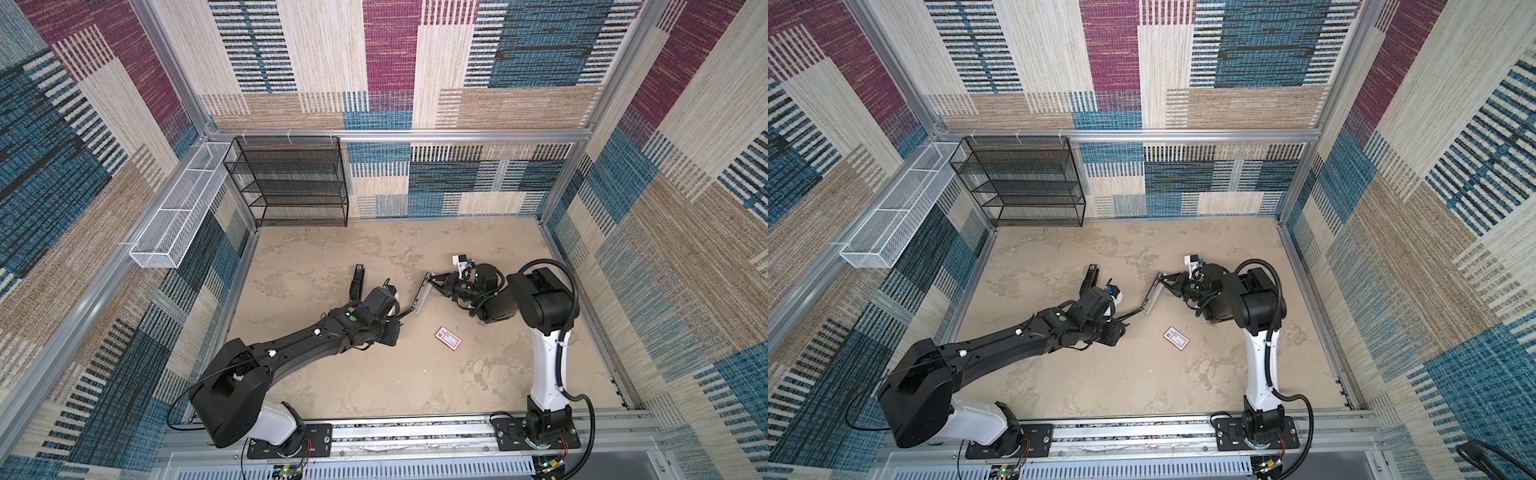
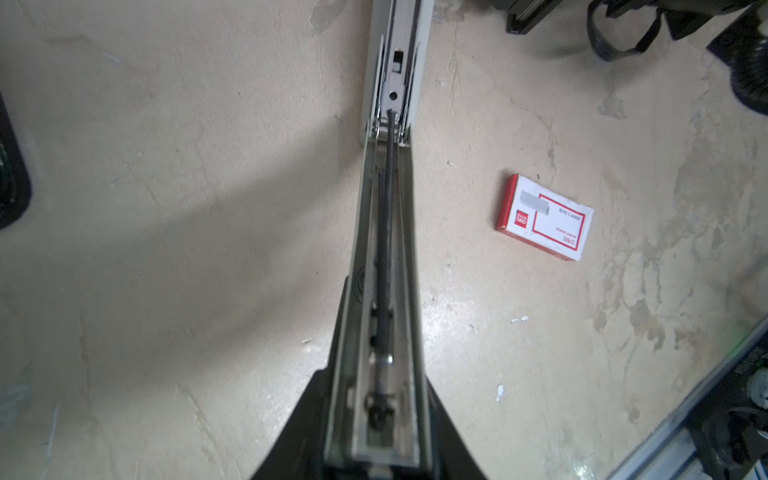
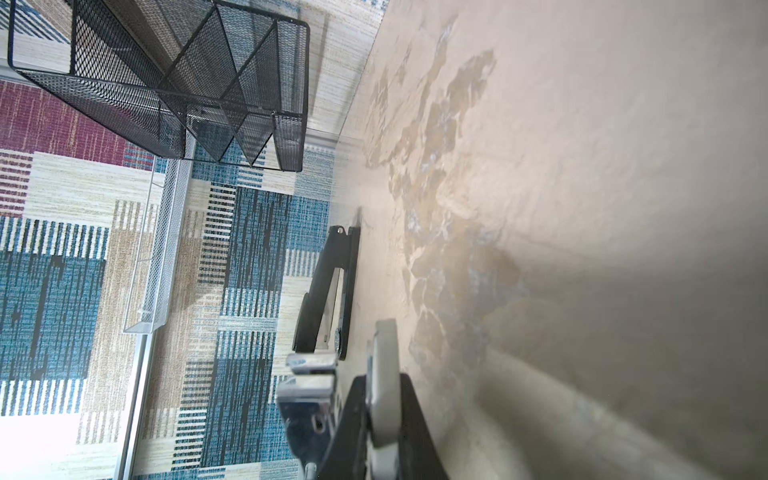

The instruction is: Load the staples into the stapler

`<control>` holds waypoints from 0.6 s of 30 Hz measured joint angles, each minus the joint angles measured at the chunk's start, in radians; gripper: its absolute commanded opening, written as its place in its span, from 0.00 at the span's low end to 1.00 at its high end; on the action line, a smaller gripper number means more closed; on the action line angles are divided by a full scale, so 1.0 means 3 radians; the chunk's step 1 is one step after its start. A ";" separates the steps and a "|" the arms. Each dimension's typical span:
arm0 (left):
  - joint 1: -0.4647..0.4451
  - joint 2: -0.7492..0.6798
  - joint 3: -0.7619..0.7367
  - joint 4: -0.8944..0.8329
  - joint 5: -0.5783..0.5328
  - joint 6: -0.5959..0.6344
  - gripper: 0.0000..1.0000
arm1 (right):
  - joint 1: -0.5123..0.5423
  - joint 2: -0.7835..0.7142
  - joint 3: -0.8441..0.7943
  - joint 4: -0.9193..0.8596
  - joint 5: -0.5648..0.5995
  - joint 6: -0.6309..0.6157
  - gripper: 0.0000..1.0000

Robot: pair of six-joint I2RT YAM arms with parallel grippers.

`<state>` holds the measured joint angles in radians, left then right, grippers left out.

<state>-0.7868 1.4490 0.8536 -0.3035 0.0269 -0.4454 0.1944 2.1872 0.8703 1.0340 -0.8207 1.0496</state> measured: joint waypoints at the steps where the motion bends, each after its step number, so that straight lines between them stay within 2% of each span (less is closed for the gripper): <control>1: -0.0005 -0.0004 -0.0058 0.0046 -0.0005 -0.0001 0.00 | 0.0000 0.0003 0.0000 0.0009 -0.0006 0.0001 0.00; 12: -0.0052 0.0045 -0.0488 0.0484 -0.0032 -0.0034 0.00 | -0.0001 0.0057 0.0000 0.0155 -0.0083 0.0014 0.00; 18: -0.0058 0.0149 -0.0558 0.0593 -0.0071 -0.0074 0.00 | -0.0005 0.0084 0.0025 0.0178 -0.0100 0.0052 0.21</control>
<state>-0.8043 1.4937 0.6861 -0.1257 0.0055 -0.4675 0.1928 2.2124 0.8780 1.0874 -0.8509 1.0653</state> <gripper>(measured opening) 0.332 0.167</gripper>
